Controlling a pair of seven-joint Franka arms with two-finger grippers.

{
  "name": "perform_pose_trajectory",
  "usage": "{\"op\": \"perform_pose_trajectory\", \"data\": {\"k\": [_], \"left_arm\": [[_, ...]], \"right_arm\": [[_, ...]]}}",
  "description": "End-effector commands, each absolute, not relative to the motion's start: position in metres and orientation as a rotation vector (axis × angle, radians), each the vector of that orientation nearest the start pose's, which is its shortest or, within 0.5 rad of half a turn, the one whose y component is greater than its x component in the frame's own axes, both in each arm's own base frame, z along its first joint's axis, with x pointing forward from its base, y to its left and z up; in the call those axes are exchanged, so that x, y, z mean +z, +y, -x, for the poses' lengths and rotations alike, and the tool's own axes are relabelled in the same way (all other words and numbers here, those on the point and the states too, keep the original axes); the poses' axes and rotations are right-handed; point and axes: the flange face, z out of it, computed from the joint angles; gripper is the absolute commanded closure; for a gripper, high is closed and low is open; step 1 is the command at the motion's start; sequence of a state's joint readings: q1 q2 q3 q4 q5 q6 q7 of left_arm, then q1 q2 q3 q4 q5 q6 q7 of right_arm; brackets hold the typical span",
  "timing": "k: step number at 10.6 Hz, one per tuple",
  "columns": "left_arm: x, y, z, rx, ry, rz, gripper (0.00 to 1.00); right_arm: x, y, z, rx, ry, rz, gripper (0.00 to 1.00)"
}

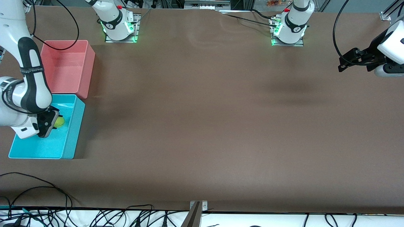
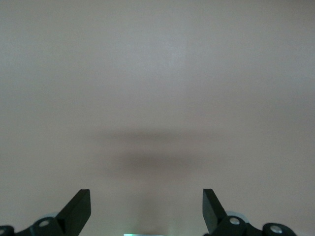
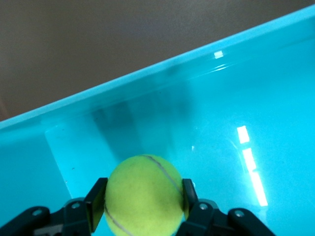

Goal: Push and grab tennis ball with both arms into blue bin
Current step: 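Open the right gripper to release the ball inside the blue bin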

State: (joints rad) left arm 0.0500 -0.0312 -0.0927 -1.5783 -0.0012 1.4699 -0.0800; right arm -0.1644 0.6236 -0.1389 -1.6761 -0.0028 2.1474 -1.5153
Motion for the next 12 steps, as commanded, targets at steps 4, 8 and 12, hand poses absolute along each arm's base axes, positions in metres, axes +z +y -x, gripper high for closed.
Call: {"op": "perform_pose_trajectory", "data": {"k": [4,8,12], "left_arm": [[0.635,-0.023,-0.536,0.131,-0.051,3.126,0.0],[0.635,-0.024,-0.536,0.131,-0.049,3.126,0.0],[0.635,-0.024,-0.536,0.131,-0.049,3.126,0.0]], "right_arm": [[0.217,-0.19,-0.646,0.161,-1.898,2.486,0.4],[0.213,-0.19,-0.636,0.178,-1.793,2.473,0.12],[0.293,-0.181,-0.634,0.121,-1.782,2.492,0.04]]}}
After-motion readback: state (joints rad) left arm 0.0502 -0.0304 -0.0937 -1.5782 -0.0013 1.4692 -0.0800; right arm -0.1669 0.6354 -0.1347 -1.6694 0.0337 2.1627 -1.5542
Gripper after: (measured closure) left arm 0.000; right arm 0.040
